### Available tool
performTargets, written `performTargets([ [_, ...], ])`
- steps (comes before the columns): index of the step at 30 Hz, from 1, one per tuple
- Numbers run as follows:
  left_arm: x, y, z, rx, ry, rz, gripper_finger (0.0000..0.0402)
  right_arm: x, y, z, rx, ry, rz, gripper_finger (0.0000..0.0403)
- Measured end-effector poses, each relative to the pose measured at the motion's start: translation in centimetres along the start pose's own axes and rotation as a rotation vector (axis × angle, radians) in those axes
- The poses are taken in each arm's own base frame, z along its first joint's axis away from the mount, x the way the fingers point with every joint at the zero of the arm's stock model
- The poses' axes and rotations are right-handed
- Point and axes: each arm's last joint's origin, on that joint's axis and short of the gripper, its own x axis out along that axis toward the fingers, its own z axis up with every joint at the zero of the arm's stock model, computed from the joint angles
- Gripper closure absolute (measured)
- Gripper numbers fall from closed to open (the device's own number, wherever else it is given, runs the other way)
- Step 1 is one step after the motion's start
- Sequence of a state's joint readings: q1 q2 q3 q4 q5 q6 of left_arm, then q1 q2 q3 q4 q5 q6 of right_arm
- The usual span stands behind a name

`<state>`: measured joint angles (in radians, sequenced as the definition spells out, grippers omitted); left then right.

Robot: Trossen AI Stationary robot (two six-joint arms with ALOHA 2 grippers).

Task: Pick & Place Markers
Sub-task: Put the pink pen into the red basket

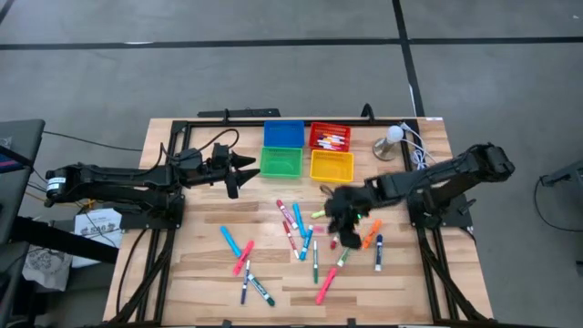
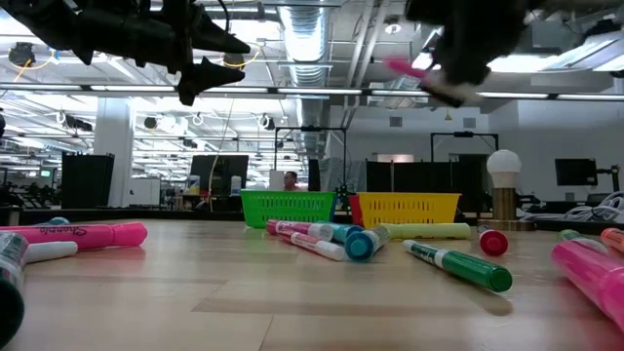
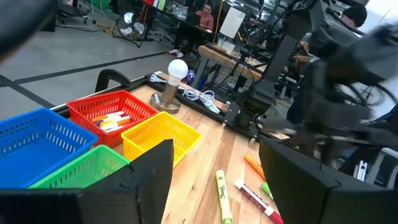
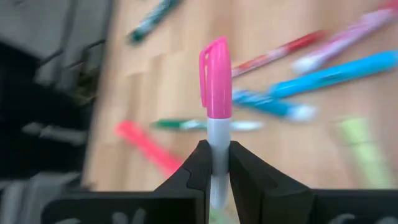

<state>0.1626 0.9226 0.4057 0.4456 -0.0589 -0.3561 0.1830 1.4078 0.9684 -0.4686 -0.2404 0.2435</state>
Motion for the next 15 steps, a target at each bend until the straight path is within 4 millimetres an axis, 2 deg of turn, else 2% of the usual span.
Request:
performTargets([
  [9,0.0,0.0,0.0,0.063,0.0,0.0,0.0165,-3.0,-8.8,1.0,0.058,-0.076,-0.335,0.0372],
  [15,0.0,0.0,0.0,0.076,0.0,0.0,0.0165,-7.0,-13.7,1.7,0.094,-0.088,-0.543,0.0373],
])
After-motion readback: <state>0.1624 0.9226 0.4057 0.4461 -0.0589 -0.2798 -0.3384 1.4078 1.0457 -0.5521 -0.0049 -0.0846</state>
